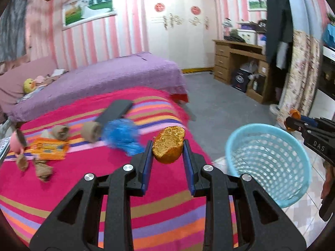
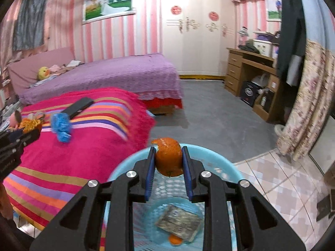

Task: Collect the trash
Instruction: 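Carry the peel and orange over the blue basket and open both tools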

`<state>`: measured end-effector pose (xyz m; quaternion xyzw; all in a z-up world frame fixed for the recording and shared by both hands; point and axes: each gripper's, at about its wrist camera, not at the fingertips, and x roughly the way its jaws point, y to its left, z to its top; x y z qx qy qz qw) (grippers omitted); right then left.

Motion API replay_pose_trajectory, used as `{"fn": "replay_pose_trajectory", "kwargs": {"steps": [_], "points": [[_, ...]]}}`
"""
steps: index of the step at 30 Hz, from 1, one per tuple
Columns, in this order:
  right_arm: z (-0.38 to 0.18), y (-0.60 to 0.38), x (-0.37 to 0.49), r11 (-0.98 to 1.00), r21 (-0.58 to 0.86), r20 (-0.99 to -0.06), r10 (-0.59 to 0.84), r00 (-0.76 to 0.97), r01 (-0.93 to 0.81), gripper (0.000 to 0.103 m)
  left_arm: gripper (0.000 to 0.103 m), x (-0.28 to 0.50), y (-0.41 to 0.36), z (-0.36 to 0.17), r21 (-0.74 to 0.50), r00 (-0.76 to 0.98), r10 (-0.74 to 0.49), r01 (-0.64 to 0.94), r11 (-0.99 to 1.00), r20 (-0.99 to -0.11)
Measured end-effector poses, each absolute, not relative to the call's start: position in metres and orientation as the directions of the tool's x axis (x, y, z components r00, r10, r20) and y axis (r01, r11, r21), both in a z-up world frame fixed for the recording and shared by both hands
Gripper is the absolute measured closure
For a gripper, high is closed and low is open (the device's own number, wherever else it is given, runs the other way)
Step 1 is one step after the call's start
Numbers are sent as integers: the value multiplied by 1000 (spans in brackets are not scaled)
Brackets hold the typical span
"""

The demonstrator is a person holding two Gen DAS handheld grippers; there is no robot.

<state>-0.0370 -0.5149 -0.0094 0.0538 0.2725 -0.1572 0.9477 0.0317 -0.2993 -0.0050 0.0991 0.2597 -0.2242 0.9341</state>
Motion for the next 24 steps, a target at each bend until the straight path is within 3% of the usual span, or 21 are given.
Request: {"fn": "replay_pose_trajectory", "kwargs": {"steps": [11,21,23,24], "points": [[-32,-569,-57,912,19,-563,-329,758,410,78,76,28,-393,-35,11,679,-468,574,819,-566],[-37,-583,-65,898,54,-561,-335,757,437,78,74,34,-428,-68,17,634,-467,604,797,-616],[-40,-584,-65,896,59,-566,-333,754,440,78,53,35,-425,-67,11,633,-471,604,797,-614],[-40,-584,-65,895,60,-567,-334,753,442,78,48,36,-425,-65,11,638,-469,599,801,-610]]}}
